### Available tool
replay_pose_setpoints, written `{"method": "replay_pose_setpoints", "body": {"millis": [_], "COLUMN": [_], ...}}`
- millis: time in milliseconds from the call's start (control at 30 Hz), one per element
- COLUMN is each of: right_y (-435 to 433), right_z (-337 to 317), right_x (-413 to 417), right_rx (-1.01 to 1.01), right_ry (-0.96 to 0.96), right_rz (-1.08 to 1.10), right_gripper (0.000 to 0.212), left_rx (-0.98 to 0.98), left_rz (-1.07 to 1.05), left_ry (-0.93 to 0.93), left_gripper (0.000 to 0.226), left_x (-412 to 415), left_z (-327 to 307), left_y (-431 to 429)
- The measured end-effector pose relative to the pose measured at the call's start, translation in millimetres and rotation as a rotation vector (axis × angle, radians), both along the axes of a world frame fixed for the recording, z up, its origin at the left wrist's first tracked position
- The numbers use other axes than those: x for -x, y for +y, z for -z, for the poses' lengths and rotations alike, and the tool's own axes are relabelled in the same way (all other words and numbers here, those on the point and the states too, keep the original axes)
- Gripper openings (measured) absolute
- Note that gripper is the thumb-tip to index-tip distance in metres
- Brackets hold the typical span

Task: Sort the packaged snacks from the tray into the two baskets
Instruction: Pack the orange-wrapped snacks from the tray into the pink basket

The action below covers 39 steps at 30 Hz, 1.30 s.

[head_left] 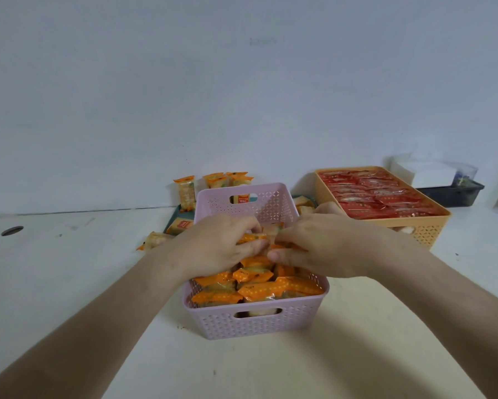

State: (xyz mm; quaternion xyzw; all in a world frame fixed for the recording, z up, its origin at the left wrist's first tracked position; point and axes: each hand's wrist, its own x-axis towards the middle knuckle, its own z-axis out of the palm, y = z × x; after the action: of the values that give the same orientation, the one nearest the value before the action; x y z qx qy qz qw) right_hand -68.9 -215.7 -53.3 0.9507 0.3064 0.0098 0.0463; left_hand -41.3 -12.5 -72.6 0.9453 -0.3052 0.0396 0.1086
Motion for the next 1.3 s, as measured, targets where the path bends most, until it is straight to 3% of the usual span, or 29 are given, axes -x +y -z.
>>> {"method": "replay_pose_setpoints", "body": {"millis": [100, 200, 333, 433, 567, 700, 833, 967, 1067, 1200, 1300], "right_y": [0.0, 0.8, 14.5, 28.6, 40.1, 44.4, 45.5, 40.1, 32.2, 21.2, 15.3], "right_z": [-5.0, -15.9, -20.5, -14.8, -5.8, -0.1, 0.8, 1.2, -1.3, -12.8, -20.7], "right_x": [-6.9, -25.0, -56.5, -73.6, -82.7, -84.7, -82.0, -79.5, -77.5, -65.7, -53.2], "right_rx": [-0.131, -0.259, -0.015, 0.162, 0.35, 0.385, 0.347, 0.255, 0.136, -0.033, -0.069], "right_ry": [-0.064, -0.095, -0.037, -0.024, 0.007, 0.035, 0.01, -0.094, -0.086, -0.014, 0.035], "right_rz": [-0.019, 0.024, 0.064, 0.074, 0.102, 0.129, 0.134, 0.097, 0.088, 0.085, 0.076], "right_gripper": [0.059, 0.036, 0.031, 0.036, 0.035, 0.025, 0.01, 0.017, 0.022, 0.022, 0.032], "left_rx": [0.0, 0.052, 0.115, -0.084, -0.481, -0.663, -0.656, -0.615, -0.46, -0.362, -0.353], "left_rz": [0.04, 0.017, -0.048, -0.152, -0.119, -0.16, -0.149, -0.157, -0.125, -0.093, -0.038], "left_ry": [0.066, 0.182, 0.04, -0.085, -0.058, 0.018, -0.017, -0.135, -0.203, -0.192, -0.078], "left_gripper": [0.041, 0.051, 0.031, 0.025, 0.027, 0.035, 0.02, 0.049, 0.045, 0.047, 0.035], "left_x": [0.8, 0.7, -15.5, -40.5, -62.4, -68.0, -65.5, -58.4, -54.0, -45.9, -39.9], "left_z": [-1.0, -7.0, -21.0, -28.7, -16.6, -8.4, -10.5, -11.7, -10.0, -12.9, -16.2], "left_y": [-1.9, -0.7, 9.8, 17.6, 9.9, -2.3, -6.5, 0.7, 8.7, 16.7, 20.5]}}
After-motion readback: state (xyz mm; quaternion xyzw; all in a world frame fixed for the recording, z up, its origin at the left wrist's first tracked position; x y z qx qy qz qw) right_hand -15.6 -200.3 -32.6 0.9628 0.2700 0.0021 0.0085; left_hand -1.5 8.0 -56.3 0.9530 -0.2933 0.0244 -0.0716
